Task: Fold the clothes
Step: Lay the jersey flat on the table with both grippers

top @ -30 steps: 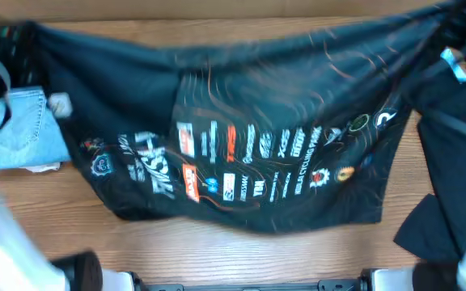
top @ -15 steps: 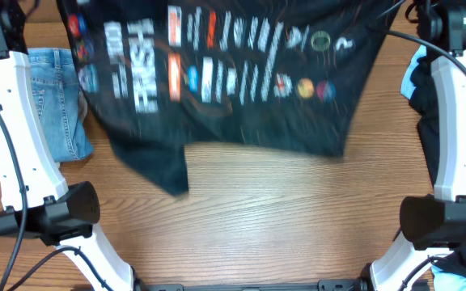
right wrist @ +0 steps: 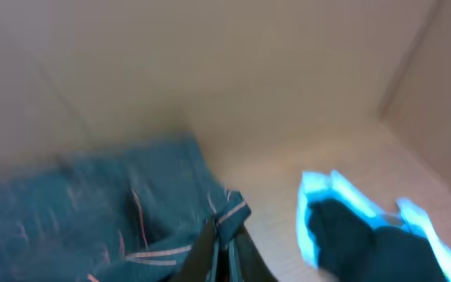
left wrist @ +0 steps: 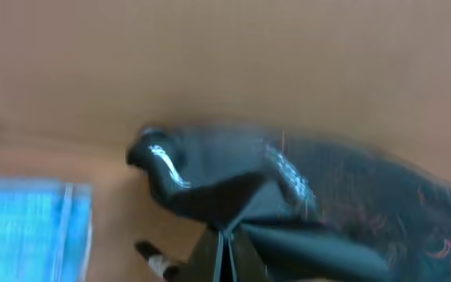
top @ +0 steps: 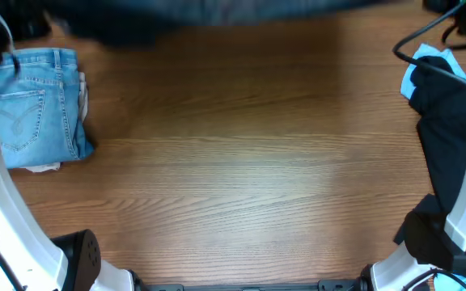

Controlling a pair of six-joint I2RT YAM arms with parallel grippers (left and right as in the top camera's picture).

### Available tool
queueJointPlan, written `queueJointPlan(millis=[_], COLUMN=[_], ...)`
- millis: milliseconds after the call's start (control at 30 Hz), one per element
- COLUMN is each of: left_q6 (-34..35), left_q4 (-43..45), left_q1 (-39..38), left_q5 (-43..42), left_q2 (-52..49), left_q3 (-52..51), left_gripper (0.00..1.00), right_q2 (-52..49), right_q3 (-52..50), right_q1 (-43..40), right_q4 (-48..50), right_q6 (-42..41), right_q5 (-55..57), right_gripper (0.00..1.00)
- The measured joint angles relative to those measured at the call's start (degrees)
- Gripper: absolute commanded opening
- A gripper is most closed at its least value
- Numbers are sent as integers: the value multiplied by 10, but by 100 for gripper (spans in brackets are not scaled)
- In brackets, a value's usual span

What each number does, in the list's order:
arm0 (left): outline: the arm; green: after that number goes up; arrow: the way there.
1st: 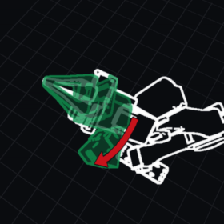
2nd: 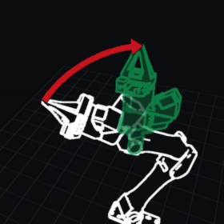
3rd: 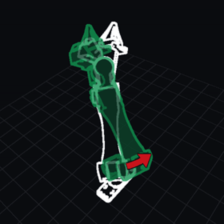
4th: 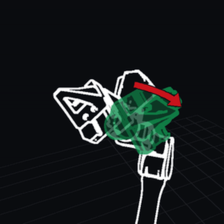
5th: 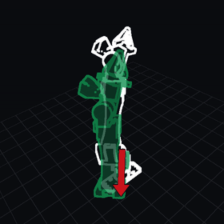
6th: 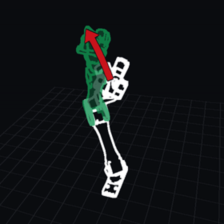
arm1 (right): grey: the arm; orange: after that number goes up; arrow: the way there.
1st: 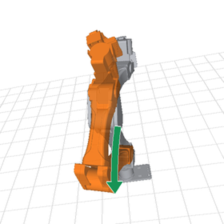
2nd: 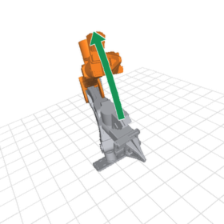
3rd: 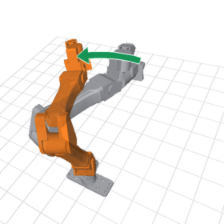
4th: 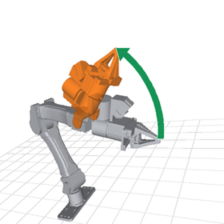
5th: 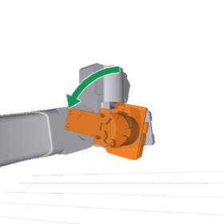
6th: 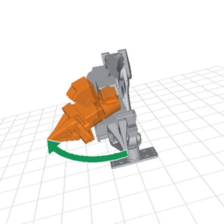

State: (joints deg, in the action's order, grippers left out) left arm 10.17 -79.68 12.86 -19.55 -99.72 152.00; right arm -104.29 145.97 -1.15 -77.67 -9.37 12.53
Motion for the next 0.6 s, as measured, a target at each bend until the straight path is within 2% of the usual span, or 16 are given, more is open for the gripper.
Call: queueJointPlan(millis=[100, 167, 367, 600], left_q6=[-28, -43, -74, -91], left_q4=[-127, -167, -164, -159], left_q1=[-2, -5, -27, -39], left_q5=[0, 0, -2, 9], left_q2=[-26, -60, -143, -151], left_q3=[-5, -24, -184, -357], left_gripper=[4, 4, 4, 4], right_q2=[-14, -26, -42, -42], right_q3=[-50, -100, -262, -390], right_q1=[0, 0, -5, -13], right_q4=[-69, -92, -106, -91], right_q6=[-1, 0, -12, -24], right_q5=[0, -1, -1, -20], right_gripper=[4, 4, 4, 4])
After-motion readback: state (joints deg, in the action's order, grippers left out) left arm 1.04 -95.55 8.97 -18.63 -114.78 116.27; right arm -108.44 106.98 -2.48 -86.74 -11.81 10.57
